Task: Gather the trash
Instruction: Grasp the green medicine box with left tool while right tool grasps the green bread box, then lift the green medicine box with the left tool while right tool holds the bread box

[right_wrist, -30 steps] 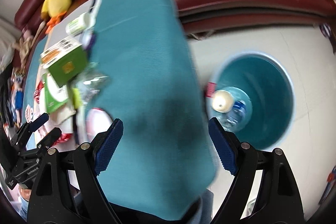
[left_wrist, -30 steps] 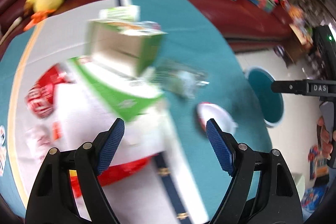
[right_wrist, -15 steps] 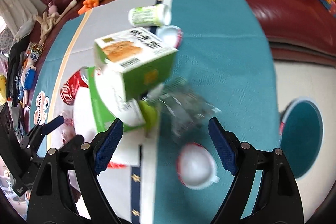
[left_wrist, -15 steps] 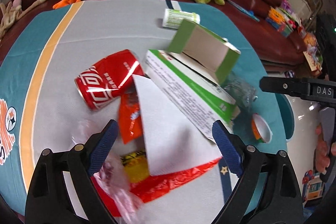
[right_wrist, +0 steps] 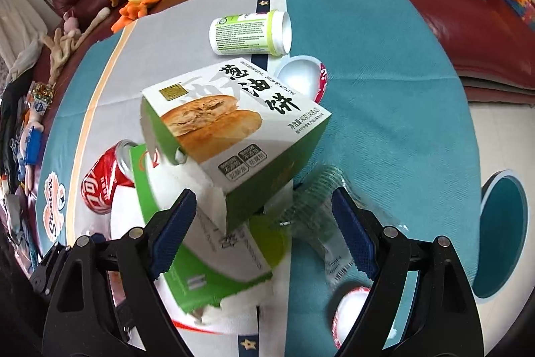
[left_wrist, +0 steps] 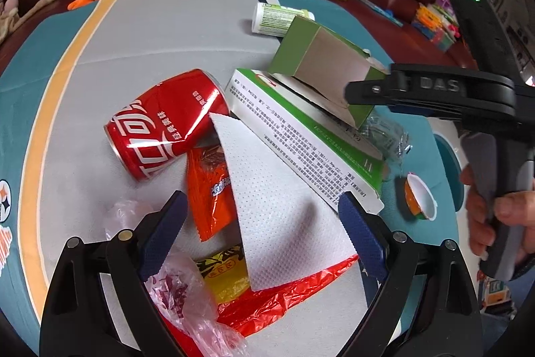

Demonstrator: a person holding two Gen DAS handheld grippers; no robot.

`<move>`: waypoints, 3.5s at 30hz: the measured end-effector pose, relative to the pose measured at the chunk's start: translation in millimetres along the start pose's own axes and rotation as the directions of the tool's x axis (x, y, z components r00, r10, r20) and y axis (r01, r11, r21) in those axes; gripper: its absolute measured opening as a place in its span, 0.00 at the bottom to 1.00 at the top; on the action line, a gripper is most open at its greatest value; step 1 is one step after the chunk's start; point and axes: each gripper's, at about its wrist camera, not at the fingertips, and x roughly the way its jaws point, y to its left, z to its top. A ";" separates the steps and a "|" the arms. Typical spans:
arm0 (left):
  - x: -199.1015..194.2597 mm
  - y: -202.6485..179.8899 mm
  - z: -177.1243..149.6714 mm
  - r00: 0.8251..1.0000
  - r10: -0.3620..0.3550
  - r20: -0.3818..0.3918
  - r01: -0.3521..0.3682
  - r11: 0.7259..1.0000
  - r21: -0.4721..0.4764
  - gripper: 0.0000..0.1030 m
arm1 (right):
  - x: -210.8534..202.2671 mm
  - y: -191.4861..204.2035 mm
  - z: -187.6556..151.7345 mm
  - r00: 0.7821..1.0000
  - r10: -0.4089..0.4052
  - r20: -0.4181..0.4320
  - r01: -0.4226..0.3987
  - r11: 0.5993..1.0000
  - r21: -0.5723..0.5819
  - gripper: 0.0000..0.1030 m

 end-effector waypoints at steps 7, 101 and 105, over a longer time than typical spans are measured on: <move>-0.9 -13.8 -3.4 1.000 -0.019 -0.011 0.019 0.999 0.032 0.89 | -9.5 -12.6 -1.4 0.998 0.050 0.027 -0.050 0.999 0.021 0.04; -0.4 -112.6 39.2 0.963 0.270 0.022 -0.267 0.960 -0.079 0.71 | -104.4 -155.2 -23.0 0.998 -0.009 0.066 0.019 0.989 -0.144 0.04; -11.0 -124.1 43.9 0.975 0.217 0.044 -0.214 0.975 -0.055 0.71 | -120.4 -168.8 -27.2 0.996 -0.007 0.092 0.018 0.993 -0.119 0.04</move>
